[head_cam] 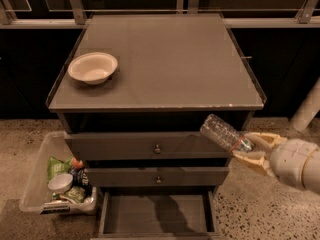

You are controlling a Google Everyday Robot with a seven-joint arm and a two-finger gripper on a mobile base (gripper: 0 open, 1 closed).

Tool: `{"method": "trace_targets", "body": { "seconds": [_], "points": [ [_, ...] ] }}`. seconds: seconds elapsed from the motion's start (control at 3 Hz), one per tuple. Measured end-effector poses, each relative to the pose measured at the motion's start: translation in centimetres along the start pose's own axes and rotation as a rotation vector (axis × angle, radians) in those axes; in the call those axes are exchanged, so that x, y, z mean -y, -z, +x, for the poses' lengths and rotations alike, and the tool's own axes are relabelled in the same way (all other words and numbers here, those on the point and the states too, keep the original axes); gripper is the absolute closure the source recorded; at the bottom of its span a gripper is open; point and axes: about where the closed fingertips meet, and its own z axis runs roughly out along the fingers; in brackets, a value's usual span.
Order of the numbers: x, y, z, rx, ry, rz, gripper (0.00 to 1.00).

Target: Pick water bottle from bottom drawer and place on counter

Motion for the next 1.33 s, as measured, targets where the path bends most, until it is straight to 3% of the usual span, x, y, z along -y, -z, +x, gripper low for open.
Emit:
{"method": "trace_targets", "body": {
  "seconds": [0.67, 1.33],
  "points": [
    [4.6, -1.7, -7.0, -0.141, 0.235, -0.028, 1.00],
    [6.1, -1.8, -10.4, -0.220, 0.378, 0.008, 1.00]
  ]
}}
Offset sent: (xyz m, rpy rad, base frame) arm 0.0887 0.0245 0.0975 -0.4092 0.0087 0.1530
